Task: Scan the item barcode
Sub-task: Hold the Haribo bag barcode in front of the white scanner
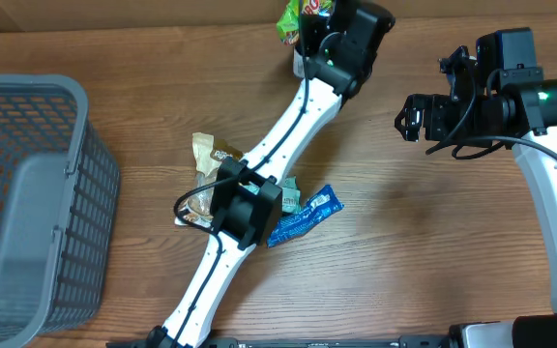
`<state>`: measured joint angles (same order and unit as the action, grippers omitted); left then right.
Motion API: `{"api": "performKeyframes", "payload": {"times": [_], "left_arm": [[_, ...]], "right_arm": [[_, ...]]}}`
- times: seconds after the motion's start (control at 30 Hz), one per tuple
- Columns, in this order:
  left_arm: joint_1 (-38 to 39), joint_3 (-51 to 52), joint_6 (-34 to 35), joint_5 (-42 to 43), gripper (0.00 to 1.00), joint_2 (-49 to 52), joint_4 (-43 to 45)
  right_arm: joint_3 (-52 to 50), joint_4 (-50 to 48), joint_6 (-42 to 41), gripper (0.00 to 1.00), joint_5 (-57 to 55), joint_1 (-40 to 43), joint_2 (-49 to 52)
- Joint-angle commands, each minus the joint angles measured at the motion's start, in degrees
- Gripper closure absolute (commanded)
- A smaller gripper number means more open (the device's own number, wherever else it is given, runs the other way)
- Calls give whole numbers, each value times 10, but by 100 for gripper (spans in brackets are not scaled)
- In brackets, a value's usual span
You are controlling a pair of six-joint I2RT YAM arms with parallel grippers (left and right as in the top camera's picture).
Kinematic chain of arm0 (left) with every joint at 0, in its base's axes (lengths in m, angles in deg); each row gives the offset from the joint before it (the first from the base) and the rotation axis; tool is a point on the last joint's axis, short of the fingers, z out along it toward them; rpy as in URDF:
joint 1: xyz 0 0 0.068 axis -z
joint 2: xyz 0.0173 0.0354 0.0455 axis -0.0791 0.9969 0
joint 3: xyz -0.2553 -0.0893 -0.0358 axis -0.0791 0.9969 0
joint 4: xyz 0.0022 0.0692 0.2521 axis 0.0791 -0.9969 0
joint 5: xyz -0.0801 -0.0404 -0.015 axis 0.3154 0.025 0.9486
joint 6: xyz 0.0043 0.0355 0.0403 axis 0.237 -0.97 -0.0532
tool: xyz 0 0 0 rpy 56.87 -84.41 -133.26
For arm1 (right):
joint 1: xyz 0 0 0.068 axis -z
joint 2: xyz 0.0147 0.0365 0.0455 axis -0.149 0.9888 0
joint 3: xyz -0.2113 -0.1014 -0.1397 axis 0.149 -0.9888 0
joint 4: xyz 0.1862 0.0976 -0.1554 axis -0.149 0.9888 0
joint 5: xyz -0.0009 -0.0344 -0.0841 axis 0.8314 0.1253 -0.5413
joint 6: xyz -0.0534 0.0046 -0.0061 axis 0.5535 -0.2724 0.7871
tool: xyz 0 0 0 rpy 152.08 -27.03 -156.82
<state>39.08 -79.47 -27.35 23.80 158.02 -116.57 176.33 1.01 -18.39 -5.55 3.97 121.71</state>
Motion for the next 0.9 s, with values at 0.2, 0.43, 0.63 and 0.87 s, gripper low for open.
{"api": "performKeyframes", "payload": {"times": [0.2,0.43,0.63,0.87], "left_arm": [[3,-9,-32,-50,96,35,81],[3,-9,-10,-32,96,35,94],[3,-9,-10,-23,95,35,95],[3,-9,-10,-23,96,35,94]], "right_arm": [[12,-4,0,0,0,-2,0],[12,-8,0,0,-10,-2,0],[13,-19,-28,0,-13,20,-3],[13,-37,-31,0,40,89,-42]]}}
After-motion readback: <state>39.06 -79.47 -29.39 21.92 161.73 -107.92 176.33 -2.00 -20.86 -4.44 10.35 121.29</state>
